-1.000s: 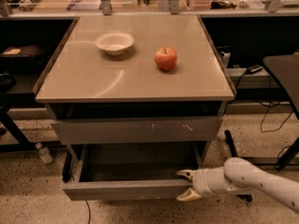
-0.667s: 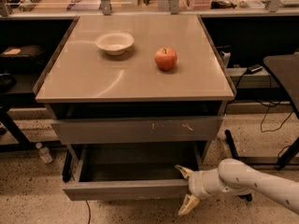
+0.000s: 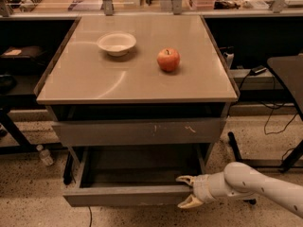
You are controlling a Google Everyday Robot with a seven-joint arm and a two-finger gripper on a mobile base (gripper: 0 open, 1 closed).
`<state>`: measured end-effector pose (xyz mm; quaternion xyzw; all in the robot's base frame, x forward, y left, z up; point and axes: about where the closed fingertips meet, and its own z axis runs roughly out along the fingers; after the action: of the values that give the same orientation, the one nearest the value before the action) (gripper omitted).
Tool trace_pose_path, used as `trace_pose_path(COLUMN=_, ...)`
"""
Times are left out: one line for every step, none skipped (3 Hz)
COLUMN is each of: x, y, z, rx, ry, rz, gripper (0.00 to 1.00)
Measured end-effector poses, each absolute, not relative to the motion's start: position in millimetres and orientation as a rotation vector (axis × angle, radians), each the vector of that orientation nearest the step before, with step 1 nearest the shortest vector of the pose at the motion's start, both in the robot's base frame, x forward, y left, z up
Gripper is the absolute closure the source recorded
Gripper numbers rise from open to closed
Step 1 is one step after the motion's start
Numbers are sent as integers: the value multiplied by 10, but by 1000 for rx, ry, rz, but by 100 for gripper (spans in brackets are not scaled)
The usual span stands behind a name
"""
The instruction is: Open middle drawer
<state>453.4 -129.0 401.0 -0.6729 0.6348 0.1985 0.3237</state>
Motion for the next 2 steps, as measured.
trace_pose_path(x=4314, y=-1600, z=3987, rx=-1716, ry=1706, rz=541, gripper=64)
trace_pose_path(x=4185, y=-1627, z=4006, rx=-1695, ry=1711, rz=554, gripper=87)
